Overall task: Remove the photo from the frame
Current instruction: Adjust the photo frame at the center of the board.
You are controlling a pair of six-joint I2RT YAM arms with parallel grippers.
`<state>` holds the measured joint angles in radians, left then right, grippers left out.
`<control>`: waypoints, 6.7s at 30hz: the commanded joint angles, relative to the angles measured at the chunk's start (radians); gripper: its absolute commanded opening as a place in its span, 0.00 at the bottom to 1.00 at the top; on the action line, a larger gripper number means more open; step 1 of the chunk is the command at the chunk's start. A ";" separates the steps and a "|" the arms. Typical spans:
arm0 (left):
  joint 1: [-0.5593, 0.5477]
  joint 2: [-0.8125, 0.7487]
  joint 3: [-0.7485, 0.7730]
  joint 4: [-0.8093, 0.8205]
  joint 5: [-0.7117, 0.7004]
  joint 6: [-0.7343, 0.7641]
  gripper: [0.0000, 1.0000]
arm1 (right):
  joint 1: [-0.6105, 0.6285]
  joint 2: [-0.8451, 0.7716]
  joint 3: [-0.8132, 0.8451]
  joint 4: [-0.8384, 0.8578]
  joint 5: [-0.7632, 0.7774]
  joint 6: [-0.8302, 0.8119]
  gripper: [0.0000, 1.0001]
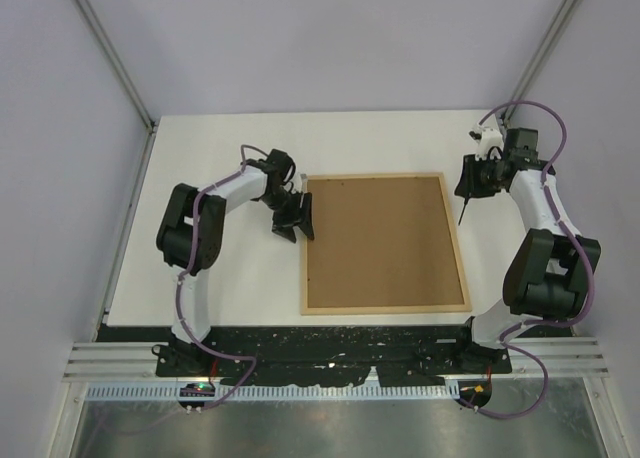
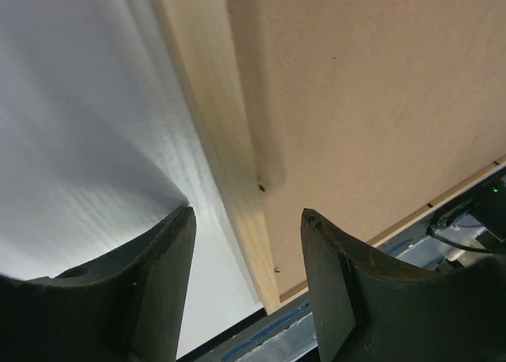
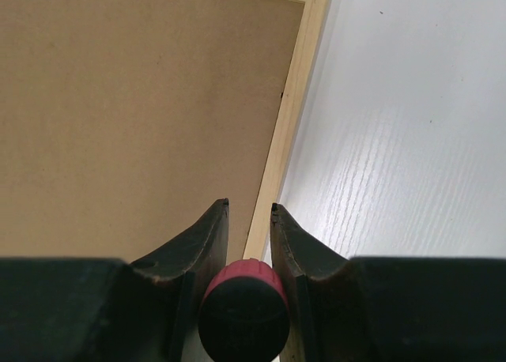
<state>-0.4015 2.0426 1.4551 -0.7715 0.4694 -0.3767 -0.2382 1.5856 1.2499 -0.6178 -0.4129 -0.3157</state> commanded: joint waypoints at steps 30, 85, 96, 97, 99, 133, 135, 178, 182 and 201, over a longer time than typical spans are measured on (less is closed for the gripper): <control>-0.040 0.099 0.120 -0.041 -0.060 -0.001 0.31 | -0.003 -0.110 -0.040 0.052 -0.047 0.030 0.08; -0.022 -0.098 -0.164 -0.002 0.035 0.150 0.57 | 0.007 -0.210 -0.078 0.024 0.000 0.030 0.08; -0.051 -0.085 -0.171 -0.011 -0.072 0.139 0.46 | 0.027 -0.231 -0.087 0.030 0.014 0.033 0.08; -0.054 -0.082 -0.168 -0.011 -0.078 0.137 0.45 | 0.028 -0.231 -0.086 0.032 0.016 0.033 0.08; -0.060 -0.076 -0.162 -0.014 -0.087 0.134 0.43 | 0.031 -0.231 -0.086 0.032 0.019 0.032 0.08; -0.011 -0.085 -0.212 0.089 0.017 0.099 0.00 | 0.057 -0.228 -0.103 0.035 0.033 0.006 0.08; 0.009 -0.093 -0.229 0.113 0.043 0.094 0.00 | 0.056 -0.223 -0.099 0.027 0.025 0.007 0.08; -0.120 -0.030 -0.079 -0.072 -0.255 0.125 0.38 | 0.092 -0.254 -0.115 0.046 0.062 0.027 0.08; -0.135 -0.019 -0.061 -0.083 -0.265 0.128 0.35 | 0.094 -0.262 -0.115 0.043 0.060 0.026 0.08; -0.013 -0.108 -0.220 0.104 -0.014 0.087 0.00 | 0.094 -0.227 -0.092 0.027 0.010 -0.002 0.08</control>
<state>-0.4438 1.9549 1.2942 -0.7818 0.4065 -0.2852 -0.1493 1.3594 1.1309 -0.6136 -0.3672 -0.3019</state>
